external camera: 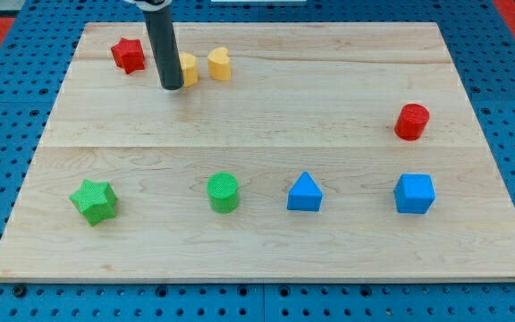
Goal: Place the yellow hexagon horizontal to the yellow heart
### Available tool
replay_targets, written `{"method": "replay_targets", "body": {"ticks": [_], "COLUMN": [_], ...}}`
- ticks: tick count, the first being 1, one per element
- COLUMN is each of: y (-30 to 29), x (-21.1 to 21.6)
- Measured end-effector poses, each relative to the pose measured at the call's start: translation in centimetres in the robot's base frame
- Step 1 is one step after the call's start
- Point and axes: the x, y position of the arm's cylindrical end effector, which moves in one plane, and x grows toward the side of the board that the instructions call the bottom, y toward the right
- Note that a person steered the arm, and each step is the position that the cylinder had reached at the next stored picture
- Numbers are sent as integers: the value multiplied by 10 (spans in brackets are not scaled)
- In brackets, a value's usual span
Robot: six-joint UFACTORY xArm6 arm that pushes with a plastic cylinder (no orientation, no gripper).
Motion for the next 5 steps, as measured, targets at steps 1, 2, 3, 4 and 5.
{"method": "replay_targets", "body": {"ticks": [1,2,3,4,5], "y": [1,1,27,59,100], "x": [-22,-17,-10,-29,-33]}}
